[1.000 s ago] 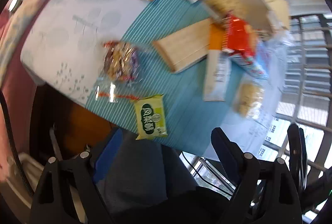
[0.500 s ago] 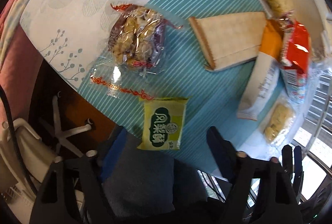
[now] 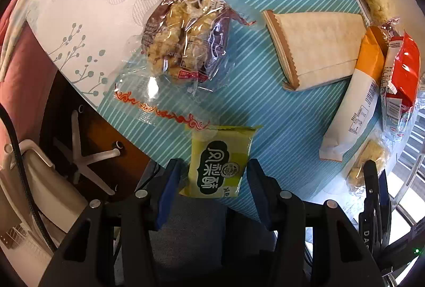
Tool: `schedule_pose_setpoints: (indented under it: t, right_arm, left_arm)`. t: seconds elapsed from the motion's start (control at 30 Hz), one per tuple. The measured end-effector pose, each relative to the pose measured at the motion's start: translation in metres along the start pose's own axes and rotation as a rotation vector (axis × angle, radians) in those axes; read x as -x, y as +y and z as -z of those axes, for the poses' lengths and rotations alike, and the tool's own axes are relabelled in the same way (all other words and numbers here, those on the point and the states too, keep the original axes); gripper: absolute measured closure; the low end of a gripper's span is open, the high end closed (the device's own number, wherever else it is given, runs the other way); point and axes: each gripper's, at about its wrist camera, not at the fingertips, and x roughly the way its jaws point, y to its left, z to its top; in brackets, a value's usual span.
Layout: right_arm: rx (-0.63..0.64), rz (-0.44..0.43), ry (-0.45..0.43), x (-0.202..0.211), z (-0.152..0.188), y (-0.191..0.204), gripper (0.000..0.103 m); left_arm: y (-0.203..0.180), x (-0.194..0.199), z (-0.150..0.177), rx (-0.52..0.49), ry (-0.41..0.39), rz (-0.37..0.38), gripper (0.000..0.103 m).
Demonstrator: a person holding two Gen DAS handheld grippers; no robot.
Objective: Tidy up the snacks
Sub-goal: 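Grasp yellow-green packet with left tool while right tool grasps clear puffed-snack bag, then lower yellow-green packet into basket with left tool while right tool drops puffed-snack bag in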
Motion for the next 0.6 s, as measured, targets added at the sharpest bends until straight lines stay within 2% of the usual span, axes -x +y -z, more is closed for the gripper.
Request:
schedule_pose_setpoints:
  t: [0.13, 0.17, 0.43, 0.6]
  right_arm:
    - [0.007, -0.005, 0.006, -0.002, -0.003, 0.002, 0.045]
    - [0.005, -0.005, 0.012, -0.002, -0.003, 0.001, 0.046]
    - [-0.090, -0.040, 0.080, -0.002, -0.010, -0.011, 0.050]
    - [-0.193, -0.059, 0.109, 0.005, -0.011, -0.024, 0.051]
  left_arm:
    - [0.001, 0.004, -0.003, 0.013, 0.004, -0.015, 0.060]
    - [0.003, 0.005, -0.003, 0.019, 0.002, -0.018, 0.065]
    - [0.004, 0.004, -0.006, 0.013, 0.051, 0.029, 0.067]
    - [-0.008, 0.013, -0.007, -0.035, 0.079, 0.011, 0.067]
